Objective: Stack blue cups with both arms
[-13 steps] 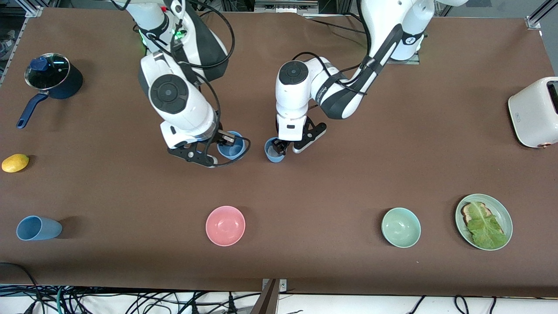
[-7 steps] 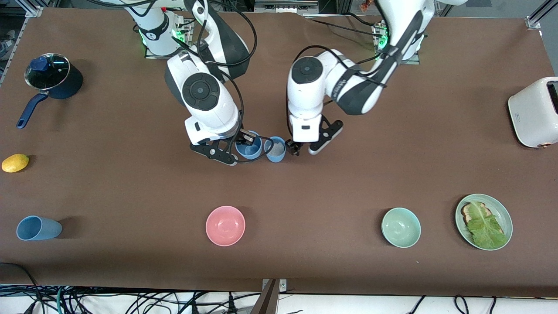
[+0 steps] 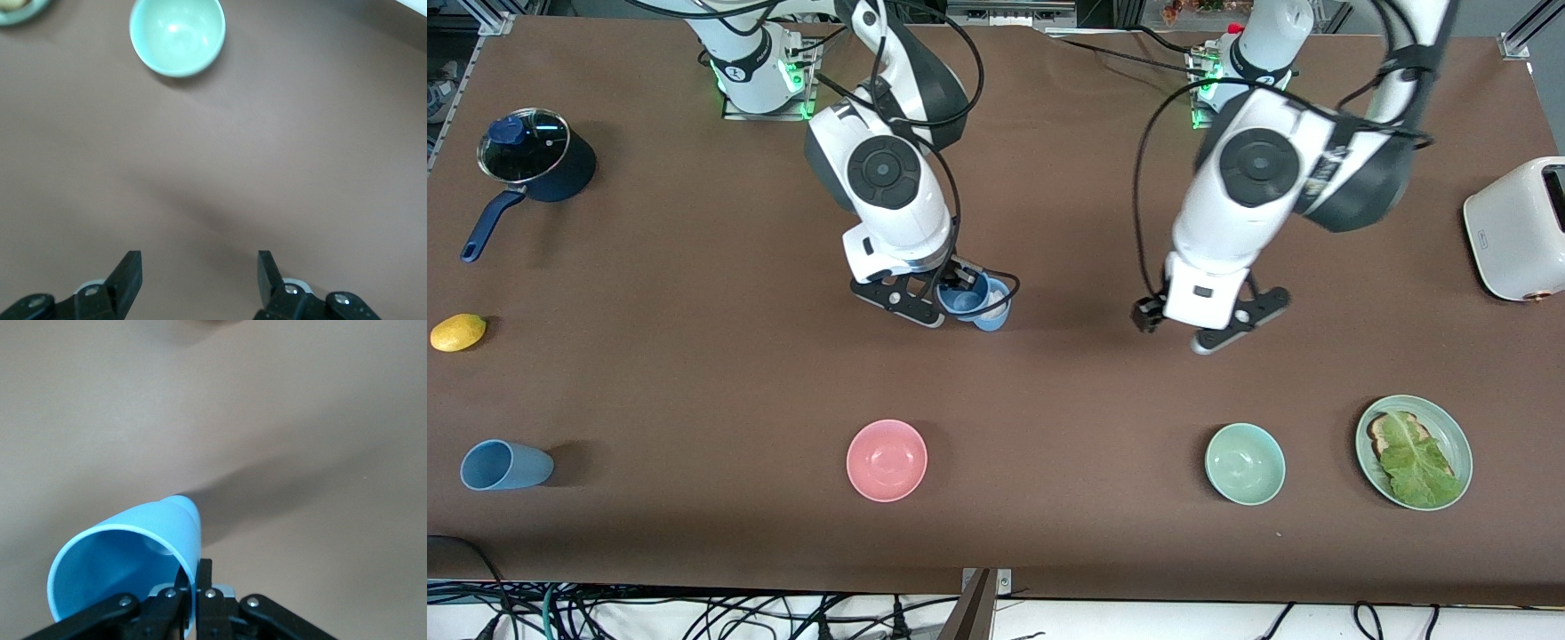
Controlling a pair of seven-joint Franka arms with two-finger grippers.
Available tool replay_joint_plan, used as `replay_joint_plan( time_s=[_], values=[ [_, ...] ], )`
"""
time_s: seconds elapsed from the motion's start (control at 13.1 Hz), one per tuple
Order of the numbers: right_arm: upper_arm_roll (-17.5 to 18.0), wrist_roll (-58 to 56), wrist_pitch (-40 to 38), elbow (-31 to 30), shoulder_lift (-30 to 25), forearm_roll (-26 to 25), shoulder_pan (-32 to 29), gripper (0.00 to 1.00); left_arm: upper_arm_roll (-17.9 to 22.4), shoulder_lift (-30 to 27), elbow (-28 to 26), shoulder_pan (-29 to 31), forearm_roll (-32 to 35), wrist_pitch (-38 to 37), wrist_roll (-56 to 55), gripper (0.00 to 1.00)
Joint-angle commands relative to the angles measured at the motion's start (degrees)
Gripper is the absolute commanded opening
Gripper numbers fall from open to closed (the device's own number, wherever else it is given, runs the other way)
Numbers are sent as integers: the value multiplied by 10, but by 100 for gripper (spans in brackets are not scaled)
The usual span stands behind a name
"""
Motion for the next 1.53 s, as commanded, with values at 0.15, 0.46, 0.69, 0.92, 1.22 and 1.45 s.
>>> replay_joint_plan(
  time_s=[0.15, 0.46, 0.69, 0.92, 1.22, 1.45],
  values=[
    [-5, 24, 5, 20, 18, 1, 27, 0, -2, -26, 44, 87, -35, -76, 223, 99],
    [-5, 26, 5, 10, 24, -4, 31, 0, -2, -26, 97, 169, -51, -124, 408, 100],
    [-6, 18, 3, -4, 25, -6, 35, 0, 24, -26, 116, 183, -54, -150, 488, 100],
    [-9, 1, 0, -15, 21, -6, 35, 0, 58, -26, 159, 175, -54, -196, 545, 100],
    [-9, 2, 15, -14, 24, -6, 33, 0, 150, -47, 170, 130, -84, -222, 612, 100],
    [-9, 7, 20, -13, 25, 0, 30, 64, 154, -74, 150, 128, -85, -220, 618, 100]
  ],
)
